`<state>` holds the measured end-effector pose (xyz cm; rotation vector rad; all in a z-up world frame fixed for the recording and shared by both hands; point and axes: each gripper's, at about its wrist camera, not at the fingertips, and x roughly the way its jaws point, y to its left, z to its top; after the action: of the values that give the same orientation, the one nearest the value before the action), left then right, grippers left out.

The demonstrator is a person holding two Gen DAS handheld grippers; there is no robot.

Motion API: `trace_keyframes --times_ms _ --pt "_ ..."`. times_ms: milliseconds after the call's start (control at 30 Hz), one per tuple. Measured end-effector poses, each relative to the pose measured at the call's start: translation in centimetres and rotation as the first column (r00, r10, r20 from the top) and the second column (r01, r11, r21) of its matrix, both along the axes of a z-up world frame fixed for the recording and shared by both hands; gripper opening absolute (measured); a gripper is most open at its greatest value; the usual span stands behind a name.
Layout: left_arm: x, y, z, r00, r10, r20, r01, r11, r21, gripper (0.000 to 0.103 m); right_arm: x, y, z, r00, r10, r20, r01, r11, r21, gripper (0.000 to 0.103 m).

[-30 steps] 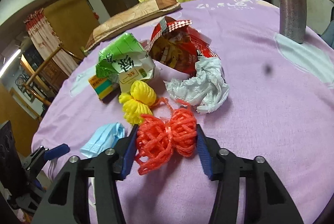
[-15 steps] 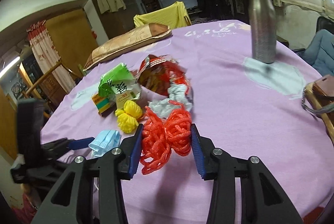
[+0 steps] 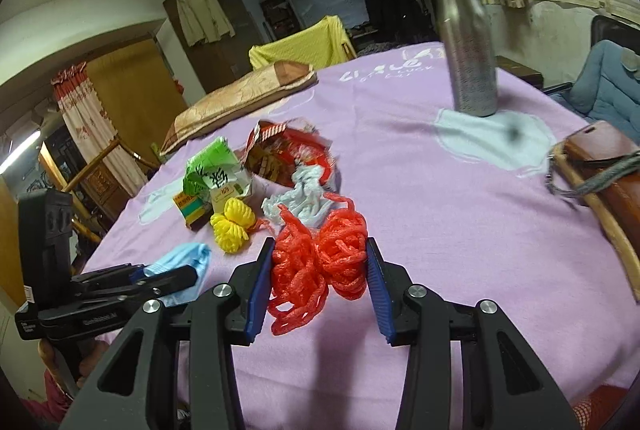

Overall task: Collect trash
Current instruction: 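Carry mask and netting to the red wastebasket and open both grippers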

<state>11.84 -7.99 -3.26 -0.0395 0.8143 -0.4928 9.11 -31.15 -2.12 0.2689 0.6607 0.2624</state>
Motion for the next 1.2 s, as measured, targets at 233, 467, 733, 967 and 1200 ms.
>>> trace_keyframes --times_ms 233,467,733,967,1200 --pt "-1.9 -3.6 2.7 0.994 -0.075 0.079 0.075 0.997 0.01 0.038 -4.2 -3.0 2.0 0.994 -0.079 0.072 0.079 0.997 -0.01 0.043" --pt "-4.9 -10.4 4.9 0.963 -0.229 0.144 0.227 0.973 0.031 0.038 -10.4 -8.3 3.4 0.969 -0.211 0.131 0.216 0.976 -0.023 0.043" --pt "-9.3 -20.0 5.5 0.889 -0.433 0.153 0.43 0.901 0.049 0.038 -18.4 -16.3 2.0 0.9 -0.417 0.129 0.424 0.905 -0.038 0.043" --pt "-13.1 -28.7 3.3 0.803 -0.59 0.086 0.581 0.807 0.104 0.038 -22.4 -23.3 -4.3 0.824 -0.566 -0.017 0.565 0.824 -0.045 0.056" --pt "-15.2 -36.1 0.1 0.724 -0.69 0.009 0.682 0.717 0.145 0.038 -24.5 -28.6 -8.6 0.767 -0.631 -0.117 0.64 0.765 0.071 0.075"
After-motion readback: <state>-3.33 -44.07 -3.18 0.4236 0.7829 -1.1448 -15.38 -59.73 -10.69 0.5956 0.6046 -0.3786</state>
